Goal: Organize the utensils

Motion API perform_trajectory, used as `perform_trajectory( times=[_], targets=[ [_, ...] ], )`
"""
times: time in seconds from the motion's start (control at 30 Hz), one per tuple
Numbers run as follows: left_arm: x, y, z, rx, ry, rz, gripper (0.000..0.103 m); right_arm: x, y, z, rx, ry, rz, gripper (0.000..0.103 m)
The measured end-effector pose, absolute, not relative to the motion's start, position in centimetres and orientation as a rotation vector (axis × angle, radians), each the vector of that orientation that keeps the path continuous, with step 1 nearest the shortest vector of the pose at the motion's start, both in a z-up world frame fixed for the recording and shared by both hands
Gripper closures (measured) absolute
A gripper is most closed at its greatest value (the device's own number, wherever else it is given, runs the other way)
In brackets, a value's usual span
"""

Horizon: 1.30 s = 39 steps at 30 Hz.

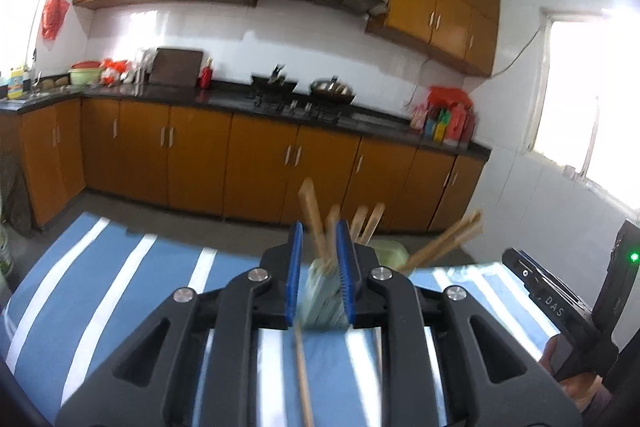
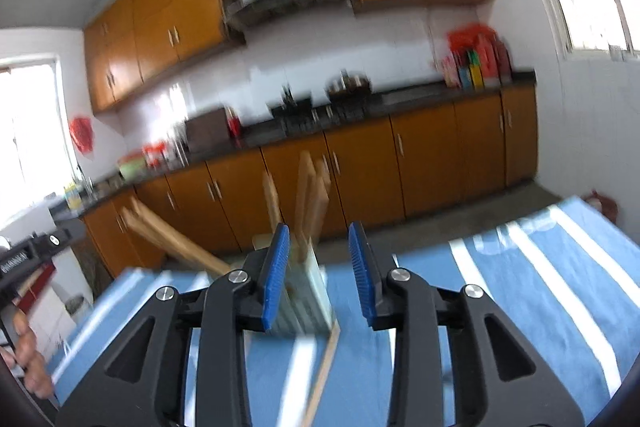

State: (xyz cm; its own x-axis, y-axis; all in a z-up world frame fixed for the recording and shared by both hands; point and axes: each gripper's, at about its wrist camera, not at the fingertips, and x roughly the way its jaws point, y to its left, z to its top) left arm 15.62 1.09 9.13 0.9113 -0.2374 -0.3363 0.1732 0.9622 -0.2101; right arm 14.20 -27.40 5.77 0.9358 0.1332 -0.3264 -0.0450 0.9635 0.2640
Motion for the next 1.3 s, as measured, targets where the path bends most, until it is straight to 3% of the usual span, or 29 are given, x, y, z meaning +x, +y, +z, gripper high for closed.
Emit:
perform_trajectory(
  times=[0.27, 0.43, 0.57, 0.83, 1.0, 1.3],
  targets=[
    [16.1, 1.8, -2.2, -0.137, 0.694, -0.148, 0.083, 14.7, -24.5, -5.0, 0.296, 0.724, 0.132, 0.071],
    [15.6, 1.7, -6.4, -0.152, 0.797, -0.141, 0.083, 14.5, -21.3, -7.9, 0.240, 0.821, 0.167, 0.071],
    [15.3, 1.7, -7.3, -0.152, 0.815, -0.144, 0.078, 14.8, -19.7, -8.7, 0.181, 0.848, 0.155, 0.071],
    [15.7, 0.2, -7.9, -0.134, 0.840, -0.169, 0.078, 15.0, -19.7, -9.5, 0.167, 0.857, 0.123, 0.079],
    [15.7, -1.5, -8.5, -0.113, 0.865, -0.201, 0.078, 15.2, -20.3, -9.6, 0.184, 0.859, 0.104, 0.094],
    [16.2, -3.4, -9.9, -0.061, 0.910, -0.211, 0.078, 16.1, -23.4, -9.6, 0.223, 0.852, 0.008, 0.096]
  ],
)
